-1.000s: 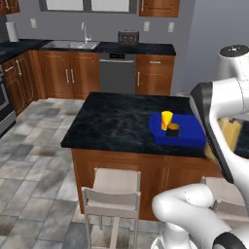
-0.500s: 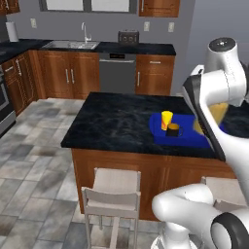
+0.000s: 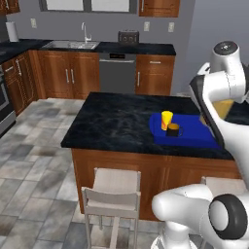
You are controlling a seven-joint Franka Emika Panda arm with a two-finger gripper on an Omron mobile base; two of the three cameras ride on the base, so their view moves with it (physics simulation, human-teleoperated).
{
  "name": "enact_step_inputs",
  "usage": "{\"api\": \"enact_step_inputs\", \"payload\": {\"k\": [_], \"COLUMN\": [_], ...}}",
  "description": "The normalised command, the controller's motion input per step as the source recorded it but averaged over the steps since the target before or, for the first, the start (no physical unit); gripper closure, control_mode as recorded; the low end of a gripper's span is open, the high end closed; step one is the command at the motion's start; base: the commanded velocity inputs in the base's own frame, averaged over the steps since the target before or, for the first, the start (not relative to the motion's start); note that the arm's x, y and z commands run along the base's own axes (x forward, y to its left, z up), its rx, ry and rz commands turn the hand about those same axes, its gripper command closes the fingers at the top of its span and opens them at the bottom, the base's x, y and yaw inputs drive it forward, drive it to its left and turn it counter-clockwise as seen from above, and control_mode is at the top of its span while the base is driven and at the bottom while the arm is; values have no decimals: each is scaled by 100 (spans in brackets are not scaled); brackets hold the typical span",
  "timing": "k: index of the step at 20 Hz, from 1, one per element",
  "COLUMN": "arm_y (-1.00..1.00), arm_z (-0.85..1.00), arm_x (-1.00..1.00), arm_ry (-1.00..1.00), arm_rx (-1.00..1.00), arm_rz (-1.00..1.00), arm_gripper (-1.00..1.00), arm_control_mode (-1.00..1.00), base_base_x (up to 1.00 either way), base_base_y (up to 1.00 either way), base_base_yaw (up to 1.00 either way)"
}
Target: There is a tray on the dining counter. Grab the cup, mug, and pitcher and place them on the tray. The pitcher may be placed next to the tray if it cannot fit the tray.
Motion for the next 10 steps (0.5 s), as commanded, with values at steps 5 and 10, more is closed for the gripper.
{"api": "enact_step_inputs", "payload": {"k": [5,10], "arm_y": [-25,-1], "arm_z": [-11,-18], "arm_x": [39,40], "arm_ry": [0,0], "arm_rx": [0,0], "arm_rz": [-6,-4], "arm_gripper": [100,100], "arm_control_mode": [-100,-100], "base_base_x": [0,0], "base_base_y": [0,0], "base_base_yaw": [0,0]}}
